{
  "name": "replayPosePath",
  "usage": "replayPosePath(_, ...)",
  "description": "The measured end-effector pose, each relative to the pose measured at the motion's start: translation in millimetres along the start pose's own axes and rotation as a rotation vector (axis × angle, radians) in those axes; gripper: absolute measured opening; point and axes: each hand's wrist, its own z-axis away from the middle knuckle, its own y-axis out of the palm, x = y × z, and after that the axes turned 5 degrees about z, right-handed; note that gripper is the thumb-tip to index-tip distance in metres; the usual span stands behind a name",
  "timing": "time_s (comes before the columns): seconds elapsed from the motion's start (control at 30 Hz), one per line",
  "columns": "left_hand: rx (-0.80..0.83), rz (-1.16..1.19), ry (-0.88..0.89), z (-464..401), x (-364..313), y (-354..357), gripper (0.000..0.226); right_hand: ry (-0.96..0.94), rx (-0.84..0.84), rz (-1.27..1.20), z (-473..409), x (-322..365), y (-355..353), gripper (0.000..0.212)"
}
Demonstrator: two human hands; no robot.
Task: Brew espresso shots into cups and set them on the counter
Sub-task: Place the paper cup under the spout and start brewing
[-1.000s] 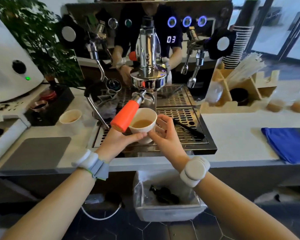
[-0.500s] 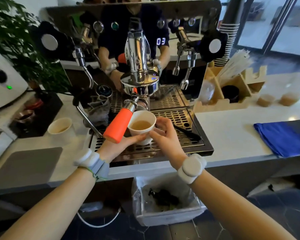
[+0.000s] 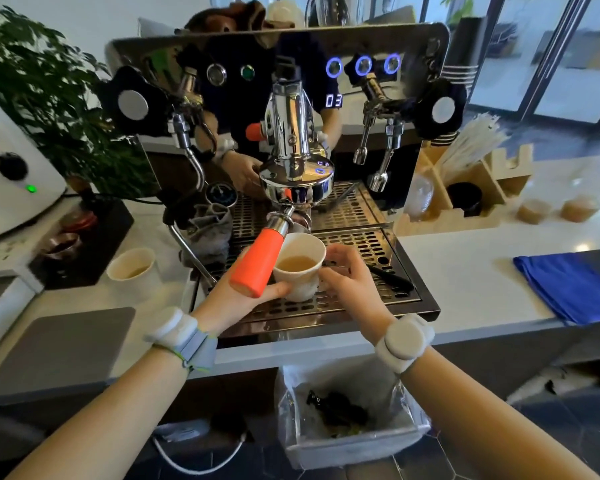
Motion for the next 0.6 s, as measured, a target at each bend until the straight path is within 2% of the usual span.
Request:
replayPosePath(0.07,-0.045,-0.075,0.038,-1,-9,-10,0.050,-0.024,-0.004,0.040,-1,6,-4,0.032)
replayPosePath(0.13,-0.083,-0.045,0.079,-6,-19,-24,0.044,-0.068,-0.002,0.085,-3,16,-9,0.034)
replayPosePath(0.3,-0.144,-0.081,0.198,-8,-70,-45,0.041,-0.192,-0.005,0.171,-9,47,-24,0.036)
replayPosePath(0.6,-0.123,-0.126,0.450,0,-176,-52,0.026,-0.444,-0.044,0.211,-18,131,-37,0.036)
